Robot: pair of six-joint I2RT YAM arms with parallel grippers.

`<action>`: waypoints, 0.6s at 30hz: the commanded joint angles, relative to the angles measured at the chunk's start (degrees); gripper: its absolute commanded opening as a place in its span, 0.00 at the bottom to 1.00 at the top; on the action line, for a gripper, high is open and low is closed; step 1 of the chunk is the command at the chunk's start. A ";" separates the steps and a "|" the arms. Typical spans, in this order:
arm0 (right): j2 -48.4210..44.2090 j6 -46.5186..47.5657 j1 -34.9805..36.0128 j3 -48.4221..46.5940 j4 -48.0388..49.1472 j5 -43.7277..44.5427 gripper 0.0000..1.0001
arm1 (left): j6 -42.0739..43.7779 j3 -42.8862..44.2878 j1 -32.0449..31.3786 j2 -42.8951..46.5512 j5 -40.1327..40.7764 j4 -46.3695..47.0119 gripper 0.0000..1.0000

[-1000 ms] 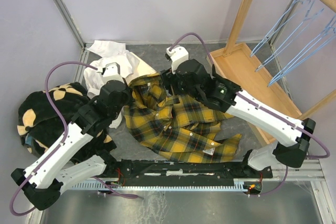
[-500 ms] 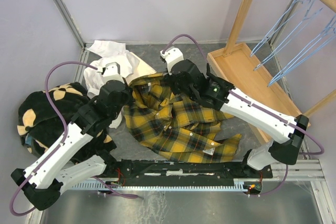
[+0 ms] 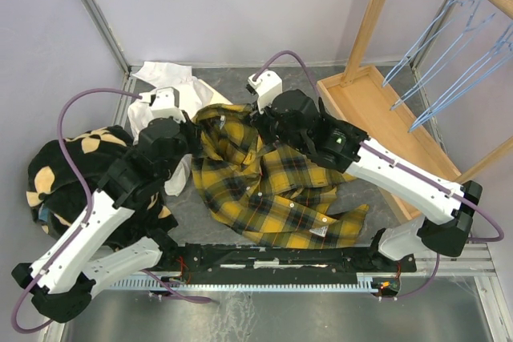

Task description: Place the shirt on the hanger

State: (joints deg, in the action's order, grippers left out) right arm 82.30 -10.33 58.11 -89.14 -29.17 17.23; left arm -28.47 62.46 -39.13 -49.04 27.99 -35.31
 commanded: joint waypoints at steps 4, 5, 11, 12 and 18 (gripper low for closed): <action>-0.84 3.31 0.03 -9.63 6.75 -0.85 0.00 | 13.70 16.99 -0.04 -3.69 4.06 1.36 0.03; -0.64 3.89 0.06 -11.09 7.55 -0.37 0.00 | 14.89 19.14 -0.08 -4.64 4.43 1.41 0.03; 2.09 12.23 0.03 -25.96 10.36 0.76 0.00 | 21.95 34.27 -0.15 -9.92 6.68 3.87 0.03; 2.78 13.36 0.06 -29.28 10.10 0.47 0.00 | 23.05 37.99 -0.16 -10.77 6.46 4.46 0.03; 5.97 18.23 0.04 -44.42 9.96 -1.74 0.00 | 28.38 54.88 -0.15 -14.82 3.49 5.85 0.03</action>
State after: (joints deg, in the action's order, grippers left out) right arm 87.39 2.44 58.13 -124.77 -23.00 16.34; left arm -7.46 107.15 -39.33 -63.20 31.16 -34.57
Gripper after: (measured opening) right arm 0.021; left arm 0.052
